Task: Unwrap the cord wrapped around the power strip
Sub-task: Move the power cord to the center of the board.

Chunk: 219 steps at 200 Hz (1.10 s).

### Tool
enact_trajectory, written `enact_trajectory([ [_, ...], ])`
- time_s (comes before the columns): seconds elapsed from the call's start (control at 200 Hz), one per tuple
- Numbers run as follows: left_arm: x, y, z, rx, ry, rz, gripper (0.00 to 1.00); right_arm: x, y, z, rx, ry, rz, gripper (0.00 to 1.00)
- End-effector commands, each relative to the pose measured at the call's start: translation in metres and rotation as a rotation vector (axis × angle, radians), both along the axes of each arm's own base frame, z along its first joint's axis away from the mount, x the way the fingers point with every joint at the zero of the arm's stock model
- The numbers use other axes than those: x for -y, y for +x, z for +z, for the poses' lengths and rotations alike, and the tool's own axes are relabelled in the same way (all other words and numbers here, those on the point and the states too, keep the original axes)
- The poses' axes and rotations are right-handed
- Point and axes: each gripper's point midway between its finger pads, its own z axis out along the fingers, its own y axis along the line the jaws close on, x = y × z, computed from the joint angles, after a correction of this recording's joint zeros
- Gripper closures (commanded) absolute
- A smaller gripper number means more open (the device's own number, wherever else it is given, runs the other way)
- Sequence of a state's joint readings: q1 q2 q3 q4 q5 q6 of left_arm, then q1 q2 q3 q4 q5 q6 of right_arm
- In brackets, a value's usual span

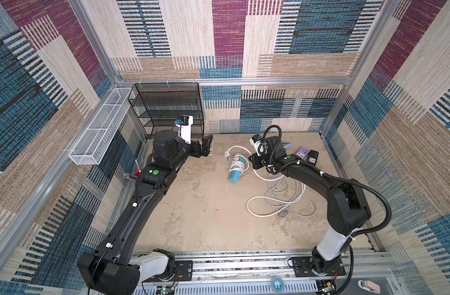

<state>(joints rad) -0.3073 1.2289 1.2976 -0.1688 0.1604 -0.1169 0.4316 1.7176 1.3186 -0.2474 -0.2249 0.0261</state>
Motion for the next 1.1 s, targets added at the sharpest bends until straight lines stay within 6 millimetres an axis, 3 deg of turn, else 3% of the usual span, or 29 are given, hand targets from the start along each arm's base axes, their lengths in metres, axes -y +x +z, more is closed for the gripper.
enact_trajectory([
  [0.0,-0.001,0.001,0.003,0.024,0.015,0.0,0.01,0.007,-0.003,0.023,0.021,0.012,-0.022,1.0],
  [0.115,-0.001,0.0,0.005,0.027,0.015,0.001,0.01,0.042,-0.004,0.021,-0.003,0.007,-0.111,1.0],
  [0.331,-0.003,0.007,-0.003,-0.038,-0.004,0.046,0.01,0.13,-0.024,-0.037,-0.126,-0.021,-0.331,1.0],
  [0.536,0.011,0.01,-0.019,-0.161,-0.068,0.066,0.01,0.149,-0.048,-0.089,-0.222,-0.041,-0.422,1.0],
  [0.676,0.009,0.006,-0.063,-0.302,-0.146,0.111,0.01,0.156,-0.055,-0.114,-0.255,-0.059,-0.456,0.99],
  [0.776,0.014,-0.006,-0.092,-0.374,-0.208,0.11,0.01,0.156,-0.056,-0.118,-0.253,-0.057,-0.455,0.81],
  [0.881,0.032,-0.019,-0.118,-0.442,-0.282,0.08,0.01,0.158,-0.054,-0.106,-0.214,-0.05,-0.46,0.34],
  [0.932,0.041,-0.023,-0.128,-0.464,-0.336,0.062,0.01,0.158,-0.053,-0.097,-0.193,-0.052,-0.459,0.19],
  [1.042,0.06,-0.028,-0.14,-0.489,-0.481,0.015,0.01,0.158,-0.05,-0.077,-0.148,-0.043,-0.452,0.01],
  [1.092,0.068,-0.03,-0.149,-0.509,-0.541,0.004,0.01,0.158,-0.048,-0.067,-0.128,-0.04,-0.449,0.02],
])
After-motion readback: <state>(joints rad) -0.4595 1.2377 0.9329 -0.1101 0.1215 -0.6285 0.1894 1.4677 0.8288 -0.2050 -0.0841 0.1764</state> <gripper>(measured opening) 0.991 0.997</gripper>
